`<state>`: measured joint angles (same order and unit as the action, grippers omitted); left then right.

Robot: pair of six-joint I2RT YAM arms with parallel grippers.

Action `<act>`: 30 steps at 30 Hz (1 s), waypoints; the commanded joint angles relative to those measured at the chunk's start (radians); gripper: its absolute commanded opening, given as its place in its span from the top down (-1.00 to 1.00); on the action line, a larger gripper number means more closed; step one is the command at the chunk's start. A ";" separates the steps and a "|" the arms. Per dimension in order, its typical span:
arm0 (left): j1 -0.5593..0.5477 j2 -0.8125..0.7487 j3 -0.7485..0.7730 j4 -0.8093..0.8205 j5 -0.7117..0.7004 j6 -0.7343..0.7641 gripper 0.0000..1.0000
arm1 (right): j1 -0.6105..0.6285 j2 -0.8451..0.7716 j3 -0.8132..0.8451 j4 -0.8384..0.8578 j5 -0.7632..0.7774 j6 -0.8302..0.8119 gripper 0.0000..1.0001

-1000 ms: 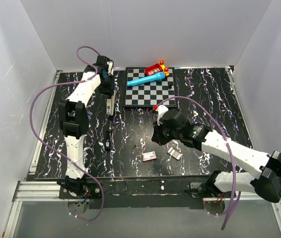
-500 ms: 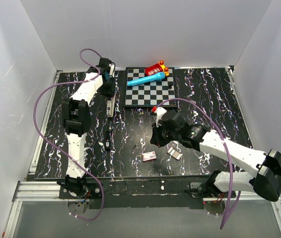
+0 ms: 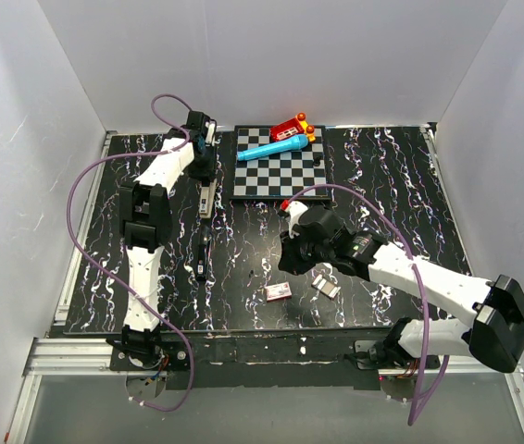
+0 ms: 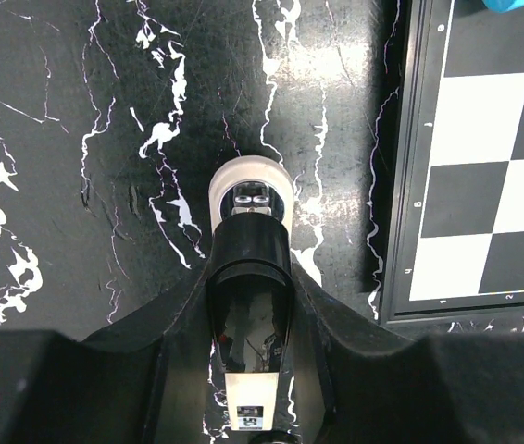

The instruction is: Unload the staples from the stapler

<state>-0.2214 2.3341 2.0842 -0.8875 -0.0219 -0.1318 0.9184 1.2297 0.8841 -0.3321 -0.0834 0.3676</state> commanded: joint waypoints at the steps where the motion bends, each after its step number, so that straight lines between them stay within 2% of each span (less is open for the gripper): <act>1: 0.007 -0.030 0.022 0.062 -0.016 -0.006 0.30 | -0.001 0.001 -0.017 0.048 -0.019 0.002 0.63; 2: 0.007 -0.039 0.007 0.085 -0.013 -0.006 0.27 | -0.001 0.001 -0.022 0.053 -0.021 0.002 0.61; 3: 0.007 -0.059 -0.009 0.102 -0.013 -0.006 0.12 | -0.001 -0.001 -0.020 0.054 -0.021 0.004 0.60; 10: 0.007 -0.111 -0.022 0.119 0.005 0.008 0.07 | -0.001 -0.019 -0.020 0.047 -0.026 0.016 0.55; 15: 0.005 -0.235 -0.113 0.156 0.016 0.001 0.06 | 0.000 -0.048 -0.033 0.041 -0.035 0.034 0.51; 17: 0.004 -0.306 -0.166 0.166 0.022 -0.008 -0.07 | 0.000 -0.050 -0.039 0.042 -0.041 0.033 0.45; 22: -0.006 -0.478 -0.340 0.202 0.052 -0.009 -0.09 | 0.000 -0.045 -0.020 0.016 -0.045 0.036 0.31; 24: -0.015 -0.538 -0.406 0.205 0.073 -0.017 -0.10 | 0.000 -0.053 -0.019 0.018 -0.050 0.040 0.18; 26: -0.035 -0.610 -0.479 0.213 0.057 -0.017 -0.11 | 0.000 -0.052 -0.011 0.005 -0.046 0.042 0.07; 30: -0.088 -0.728 -0.601 0.216 -0.032 -0.018 -0.12 | 0.000 -0.056 -0.008 -0.008 -0.032 0.050 0.02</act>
<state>-0.2558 1.7058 1.5723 -0.6765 0.0074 -0.1421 0.9184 1.2030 0.8577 -0.3271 -0.1173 0.4030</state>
